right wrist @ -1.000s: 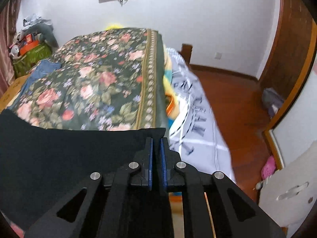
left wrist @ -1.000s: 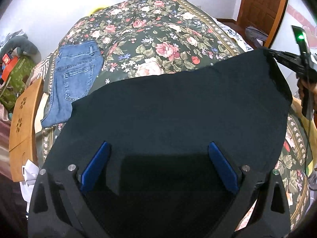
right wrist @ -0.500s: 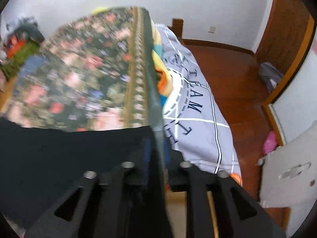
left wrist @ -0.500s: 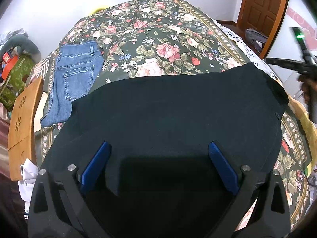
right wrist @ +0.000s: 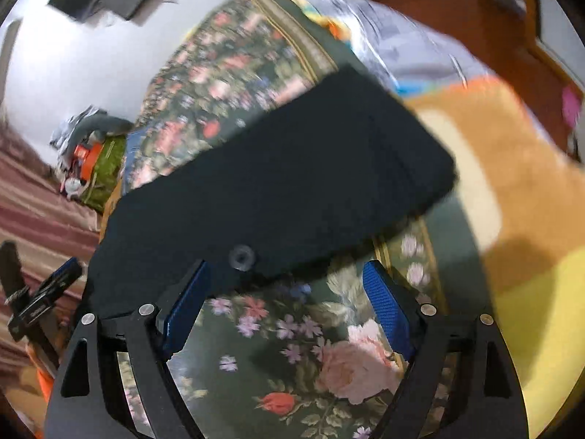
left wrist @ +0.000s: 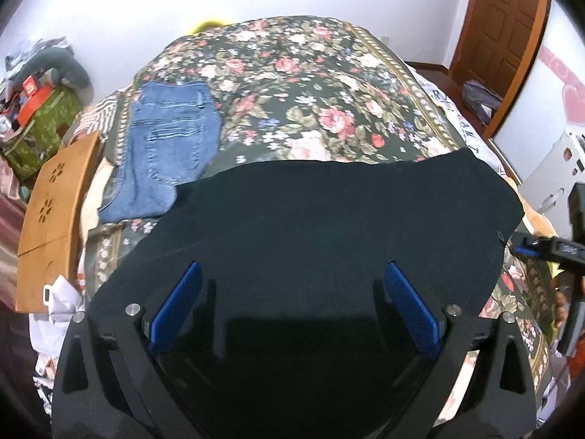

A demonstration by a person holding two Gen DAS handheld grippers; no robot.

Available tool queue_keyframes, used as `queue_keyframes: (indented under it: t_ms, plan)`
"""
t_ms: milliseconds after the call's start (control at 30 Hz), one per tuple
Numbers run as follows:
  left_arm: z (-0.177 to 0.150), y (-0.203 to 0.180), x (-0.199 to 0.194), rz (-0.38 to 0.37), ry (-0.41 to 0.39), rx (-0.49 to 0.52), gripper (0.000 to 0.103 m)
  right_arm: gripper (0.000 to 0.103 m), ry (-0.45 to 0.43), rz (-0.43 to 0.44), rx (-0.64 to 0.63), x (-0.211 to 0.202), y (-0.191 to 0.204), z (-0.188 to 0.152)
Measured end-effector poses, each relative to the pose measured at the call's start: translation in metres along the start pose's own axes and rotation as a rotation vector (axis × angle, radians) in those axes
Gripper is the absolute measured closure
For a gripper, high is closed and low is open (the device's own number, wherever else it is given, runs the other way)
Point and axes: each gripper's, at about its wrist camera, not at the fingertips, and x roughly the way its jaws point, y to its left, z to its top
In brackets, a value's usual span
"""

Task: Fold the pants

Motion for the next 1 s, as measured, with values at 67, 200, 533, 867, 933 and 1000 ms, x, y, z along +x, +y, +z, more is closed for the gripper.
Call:
queue_keyframes:
  t_ms: [67, 200, 533, 867, 933, 1000]
  plan:
    - [-0.003, 0.006, -0.004, 0.003, -0.003, -0.011, 0.002, 0.020, 0.003, -0.017, 0.034, 0.009, -0.006, 0.002]
    - [-0.007, 0.013, -0.010, 0.006, -0.018, -0.037, 0.002, 0.026, -0.023, 0.019, 0.059, 0.019, -0.004, 0.013]
    - [-0.007, 0.011, -0.012, 0.023, -0.033, -0.024, 0.002, 0.085, -0.100, 0.031, 0.145, 0.026, -0.024, 0.034]
    - [-0.009, 0.012, -0.024, 0.009, -0.065, -0.028, 0.002, 0.097, -0.204, -0.050, 0.068, 0.011, -0.014, 0.054]
    - [-0.009, 0.012, -0.031, 0.016, -0.083, -0.023, 0.002, 0.097, -0.236, -0.070, 0.014, -0.001, -0.001, 0.056]
    - [-0.009, 0.014, -0.039, 0.020, -0.106, -0.020, 0.002, 0.098, -0.279, -0.063, -0.020, -0.018, 0.014, 0.060]
